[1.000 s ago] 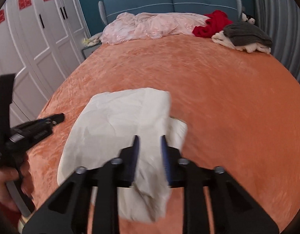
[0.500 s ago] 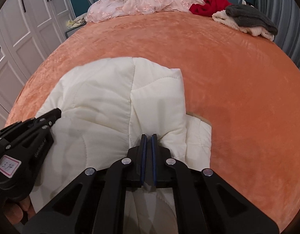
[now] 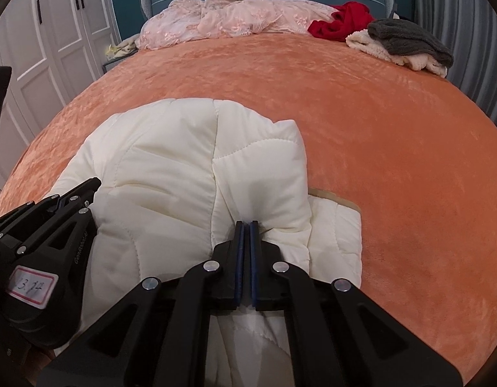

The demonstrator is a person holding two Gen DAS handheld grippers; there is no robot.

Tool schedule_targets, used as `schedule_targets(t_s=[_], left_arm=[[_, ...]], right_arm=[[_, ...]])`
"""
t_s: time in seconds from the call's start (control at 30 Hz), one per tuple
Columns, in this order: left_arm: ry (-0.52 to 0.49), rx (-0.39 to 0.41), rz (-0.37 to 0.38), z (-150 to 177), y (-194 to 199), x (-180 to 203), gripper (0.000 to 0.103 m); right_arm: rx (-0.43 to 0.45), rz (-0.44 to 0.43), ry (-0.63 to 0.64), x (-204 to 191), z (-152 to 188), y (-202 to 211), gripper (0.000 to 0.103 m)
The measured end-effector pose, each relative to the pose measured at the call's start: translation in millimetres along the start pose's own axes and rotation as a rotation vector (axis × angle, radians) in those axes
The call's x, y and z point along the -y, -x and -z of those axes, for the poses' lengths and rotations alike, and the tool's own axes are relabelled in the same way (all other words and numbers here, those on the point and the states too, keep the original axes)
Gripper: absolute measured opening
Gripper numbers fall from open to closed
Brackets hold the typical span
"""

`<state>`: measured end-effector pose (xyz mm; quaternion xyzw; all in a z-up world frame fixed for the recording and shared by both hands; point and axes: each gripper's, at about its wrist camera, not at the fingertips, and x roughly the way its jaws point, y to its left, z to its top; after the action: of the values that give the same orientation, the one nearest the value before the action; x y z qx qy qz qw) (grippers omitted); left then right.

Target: Fold large clothes

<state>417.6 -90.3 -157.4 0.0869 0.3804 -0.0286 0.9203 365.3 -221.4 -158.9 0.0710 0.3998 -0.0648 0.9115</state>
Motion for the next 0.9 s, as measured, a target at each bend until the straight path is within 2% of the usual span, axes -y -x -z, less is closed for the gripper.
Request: schedule_targets(t_s=[0.33,0.5,0.57,0.6,0.73,0.83,0.9], left_arm=[[-0.001,0.023,-0.013,3.5,-2.7,1.0,0.000],[-0.005,-0.014,0.006,1.0,1.4,-1.6,0.000],[-0.014,-0.038,0.025,0.6,13.9,-7.0,0.000],[-0.015,-0.045,0.035,0.9,22.1,-9.7,0.000],[0.004,-0.086,0.081,16.1,73.5,-22.6,0.001],[0.025,-0.135,0.098,35.7,102.0,-26.1,0.001],[0.027,-0.168,0.099,47.1,108.3,-22.7,0.001]], right_arm=[[0.034,0.001,-0.007,0.3,2.7,-1.4,0.000],[-0.046,-0.040,-0.014,5.4,-9.1,9.7,0.000],[-0.083,-0.080,-0.054,13.8,-12.8,38.1,0.002],[-0.081,-0.093,-0.066,17.3,-10.2,53.5,0.006],[-0.099,-0.072,-0.047,24.7,18.1,100.6,0.006],[-0.182,-0.056,-0.032,25.8,44.6,99.5,0.006],[-0.206,-0.022,-0.001,22.4,53.6,92.2,0.006]])
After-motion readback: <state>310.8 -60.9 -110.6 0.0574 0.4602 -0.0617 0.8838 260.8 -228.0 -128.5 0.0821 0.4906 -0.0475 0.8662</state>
